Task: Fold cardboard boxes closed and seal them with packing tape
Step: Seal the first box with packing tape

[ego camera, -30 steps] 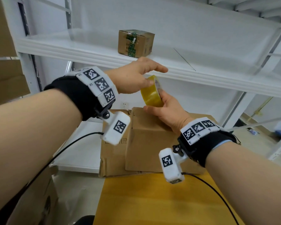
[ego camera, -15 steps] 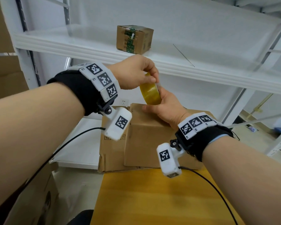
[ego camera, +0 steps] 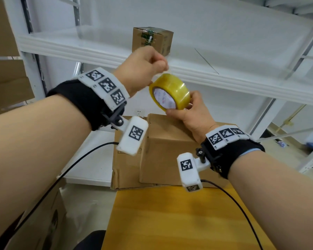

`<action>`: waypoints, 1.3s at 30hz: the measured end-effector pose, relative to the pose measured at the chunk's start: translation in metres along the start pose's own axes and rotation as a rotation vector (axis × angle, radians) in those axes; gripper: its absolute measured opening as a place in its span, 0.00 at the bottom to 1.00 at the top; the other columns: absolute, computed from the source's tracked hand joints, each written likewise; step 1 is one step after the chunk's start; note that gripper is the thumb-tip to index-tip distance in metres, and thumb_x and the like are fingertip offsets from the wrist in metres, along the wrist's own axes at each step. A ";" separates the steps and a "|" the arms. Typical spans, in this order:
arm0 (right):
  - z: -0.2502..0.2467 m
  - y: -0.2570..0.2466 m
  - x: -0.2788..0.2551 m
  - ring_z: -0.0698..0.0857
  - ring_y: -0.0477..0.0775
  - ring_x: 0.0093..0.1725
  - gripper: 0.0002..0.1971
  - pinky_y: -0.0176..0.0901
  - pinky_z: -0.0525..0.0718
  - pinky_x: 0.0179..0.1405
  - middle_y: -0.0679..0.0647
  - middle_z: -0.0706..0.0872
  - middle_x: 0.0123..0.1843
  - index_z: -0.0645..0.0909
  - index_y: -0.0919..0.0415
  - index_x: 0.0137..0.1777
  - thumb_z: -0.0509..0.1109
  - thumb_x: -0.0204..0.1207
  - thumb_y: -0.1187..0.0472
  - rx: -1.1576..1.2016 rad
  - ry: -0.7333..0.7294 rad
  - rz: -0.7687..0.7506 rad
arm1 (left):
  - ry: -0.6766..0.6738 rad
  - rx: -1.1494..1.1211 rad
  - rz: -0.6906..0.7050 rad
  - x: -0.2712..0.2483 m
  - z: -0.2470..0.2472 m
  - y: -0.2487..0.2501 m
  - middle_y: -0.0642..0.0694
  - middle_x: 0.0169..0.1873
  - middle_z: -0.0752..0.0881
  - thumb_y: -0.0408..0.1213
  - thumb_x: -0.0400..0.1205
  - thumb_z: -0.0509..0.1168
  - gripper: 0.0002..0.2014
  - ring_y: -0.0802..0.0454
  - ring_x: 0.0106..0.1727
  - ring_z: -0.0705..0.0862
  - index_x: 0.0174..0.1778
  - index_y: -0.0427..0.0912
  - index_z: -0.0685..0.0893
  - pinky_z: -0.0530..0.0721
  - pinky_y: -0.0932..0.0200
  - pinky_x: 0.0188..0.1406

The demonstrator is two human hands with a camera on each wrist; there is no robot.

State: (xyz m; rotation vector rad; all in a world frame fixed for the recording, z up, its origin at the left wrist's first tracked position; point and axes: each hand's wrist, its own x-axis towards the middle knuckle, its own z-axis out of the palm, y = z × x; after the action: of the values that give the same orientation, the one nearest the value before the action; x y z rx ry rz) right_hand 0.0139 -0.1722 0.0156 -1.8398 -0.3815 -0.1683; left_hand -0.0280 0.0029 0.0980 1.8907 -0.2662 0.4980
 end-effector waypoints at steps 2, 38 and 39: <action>-0.001 0.002 0.000 0.89 0.58 0.55 0.34 0.61 0.90 0.57 0.56 0.87 0.57 0.72 0.49 0.61 0.87 0.58 0.56 0.113 0.019 0.014 | 0.009 -0.223 -0.104 -0.002 -0.009 0.001 0.46 0.48 0.84 0.33 0.89 0.59 0.09 0.51 0.54 0.83 0.45 0.45 0.81 0.89 0.41 0.52; 0.007 -0.012 0.006 0.90 0.58 0.57 0.11 0.58 0.93 0.49 0.53 0.81 0.63 0.73 0.45 0.58 0.69 0.83 0.44 0.310 0.060 0.196 | 0.186 -1.061 -0.932 -0.061 0.016 -0.067 0.53 0.35 0.84 0.34 0.81 0.68 0.01 0.55 0.39 0.82 0.45 0.44 0.84 0.79 0.60 0.47; 0.007 -0.011 0.005 0.91 0.59 0.56 0.11 0.58 0.93 0.48 0.54 0.81 0.63 0.73 0.45 0.58 0.69 0.83 0.44 0.318 0.064 0.197 | 0.195 -1.060 -0.932 -0.062 0.017 -0.068 0.53 0.34 0.84 0.34 0.81 0.69 0.01 0.56 0.38 0.82 0.44 0.44 0.84 0.79 0.61 0.45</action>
State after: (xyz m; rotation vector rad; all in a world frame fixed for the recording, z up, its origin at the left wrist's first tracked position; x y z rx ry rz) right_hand 0.0142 -0.1622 0.0253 -1.5425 -0.1694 -0.0280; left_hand -0.0518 0.0087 0.0080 0.7557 0.4204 -0.1234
